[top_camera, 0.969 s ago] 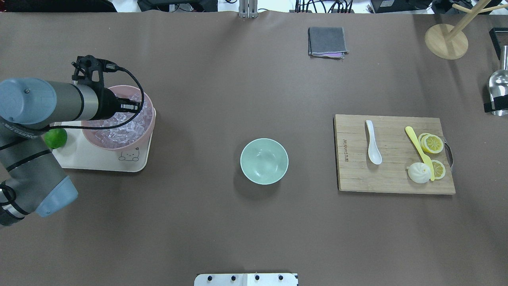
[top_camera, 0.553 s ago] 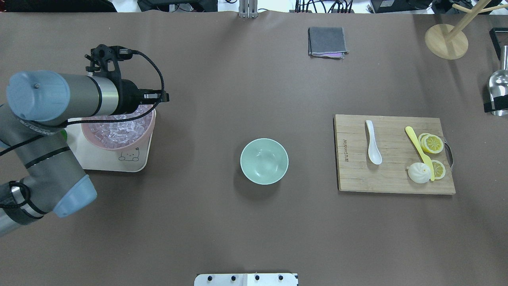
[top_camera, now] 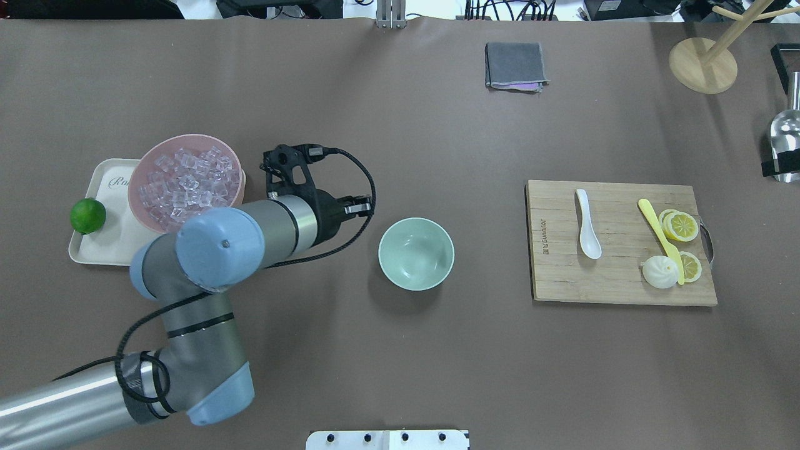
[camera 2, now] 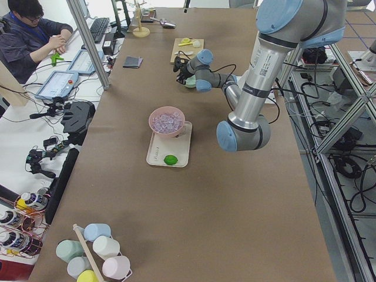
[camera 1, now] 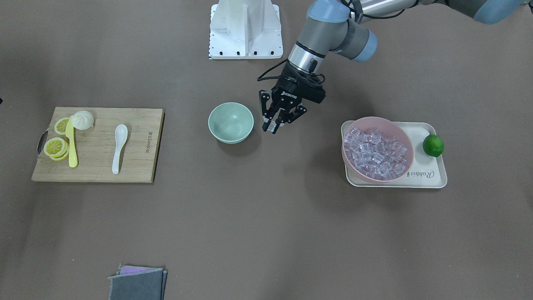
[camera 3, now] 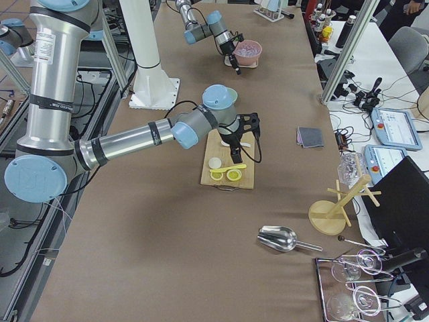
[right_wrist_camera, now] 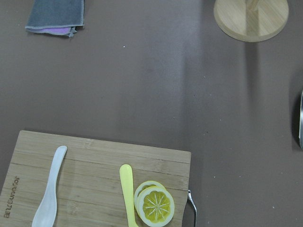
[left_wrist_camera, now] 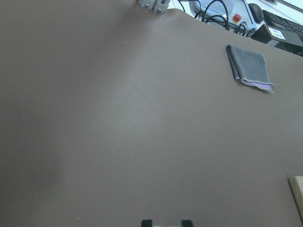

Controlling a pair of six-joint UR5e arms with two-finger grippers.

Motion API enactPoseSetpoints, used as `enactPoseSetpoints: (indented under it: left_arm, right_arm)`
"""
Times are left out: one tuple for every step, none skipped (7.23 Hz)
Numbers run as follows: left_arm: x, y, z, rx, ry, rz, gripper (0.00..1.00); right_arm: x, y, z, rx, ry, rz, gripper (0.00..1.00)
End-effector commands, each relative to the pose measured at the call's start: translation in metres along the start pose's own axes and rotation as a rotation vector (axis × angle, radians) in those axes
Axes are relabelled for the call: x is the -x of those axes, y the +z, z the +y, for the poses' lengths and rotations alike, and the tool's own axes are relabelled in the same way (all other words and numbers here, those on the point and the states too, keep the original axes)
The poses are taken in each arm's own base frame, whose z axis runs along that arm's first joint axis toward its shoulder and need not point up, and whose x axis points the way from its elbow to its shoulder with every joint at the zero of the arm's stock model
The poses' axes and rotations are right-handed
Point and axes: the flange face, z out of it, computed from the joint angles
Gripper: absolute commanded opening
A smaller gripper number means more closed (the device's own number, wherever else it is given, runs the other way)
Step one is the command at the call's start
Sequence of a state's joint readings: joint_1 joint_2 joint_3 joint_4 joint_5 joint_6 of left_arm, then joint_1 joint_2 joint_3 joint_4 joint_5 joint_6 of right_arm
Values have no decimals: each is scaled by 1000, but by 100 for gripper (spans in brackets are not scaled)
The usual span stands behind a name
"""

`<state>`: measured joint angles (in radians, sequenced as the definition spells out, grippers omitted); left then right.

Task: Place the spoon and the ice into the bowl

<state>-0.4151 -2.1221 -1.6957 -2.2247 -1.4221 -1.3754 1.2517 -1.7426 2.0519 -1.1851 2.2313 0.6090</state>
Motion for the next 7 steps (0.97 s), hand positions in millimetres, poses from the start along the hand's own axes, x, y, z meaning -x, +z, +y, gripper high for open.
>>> enactPoseSetpoints:
  left_arm:
    - [-26,23,39,-27,-12,-11,0]
    - [-30,32,48,-28,-16,-20,0]
    - [-36,36,58,-15,-16,-20,0]
    - [-36,37,69,-1,-11,-22,0]
    - [-34,40,72,3,-8,-28,0]
    - [-32,44,74,6,-5,-35,0]
    - [-42,42,72,9,-11,-17,21]
  right_arm:
    - [0,0,0,-1,-1,0,99]
    - [0,0,0,-2,-2,-1,99]
    - [0,0,0,-2,-2,-1,99]
    - [0,0,0,-2,-1,0,99]
    - [0,0,-1,-2,-2,-1,99]
    - [0,0,0,-2,-1,0,99]
    - [0,0,-1,-2,-2,-1,99]
